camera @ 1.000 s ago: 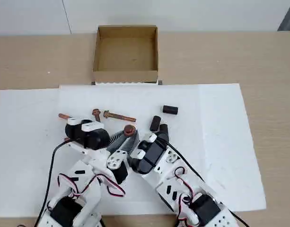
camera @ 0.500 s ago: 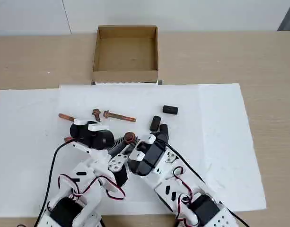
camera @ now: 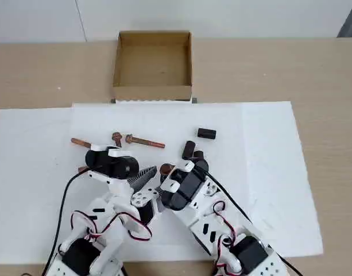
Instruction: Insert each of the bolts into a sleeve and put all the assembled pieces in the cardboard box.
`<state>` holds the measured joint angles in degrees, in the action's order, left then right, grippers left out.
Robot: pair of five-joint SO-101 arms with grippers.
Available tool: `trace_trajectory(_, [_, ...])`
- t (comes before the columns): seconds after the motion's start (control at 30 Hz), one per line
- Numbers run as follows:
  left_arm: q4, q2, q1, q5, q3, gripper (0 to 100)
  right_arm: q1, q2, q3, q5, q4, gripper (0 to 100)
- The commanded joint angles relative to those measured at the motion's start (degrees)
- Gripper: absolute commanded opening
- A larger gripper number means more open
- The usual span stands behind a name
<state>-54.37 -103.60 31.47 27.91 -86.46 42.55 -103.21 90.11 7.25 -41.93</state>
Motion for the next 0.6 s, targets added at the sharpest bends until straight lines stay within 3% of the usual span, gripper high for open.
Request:
trace_trajectory(0.0, [0.0, -0.7, 0.26, -0.26, 1.89, 23, -0.04, -0.57, -0.62, 0.53, 2.07, 0.3])
trace_trajectory(0.23, [0.0, -0.62, -0.35, -3.34, 8.04, 23, -0.13, -0.57, -0.53, 0.53, 1.89, 0.3])
trace_trajectory(0.37, [0.26, -0.62, -5.19, -7.03, 9.89, 22, -0.13, -0.57, -0.53, 0.53, 1.89, 0.3])
trace_trajectory(0.57, [0.26, -0.62, -10.37, -10.55, 10.51, 6, -3.38, -0.57, -0.53, 0.35, 1.98, 0.3])
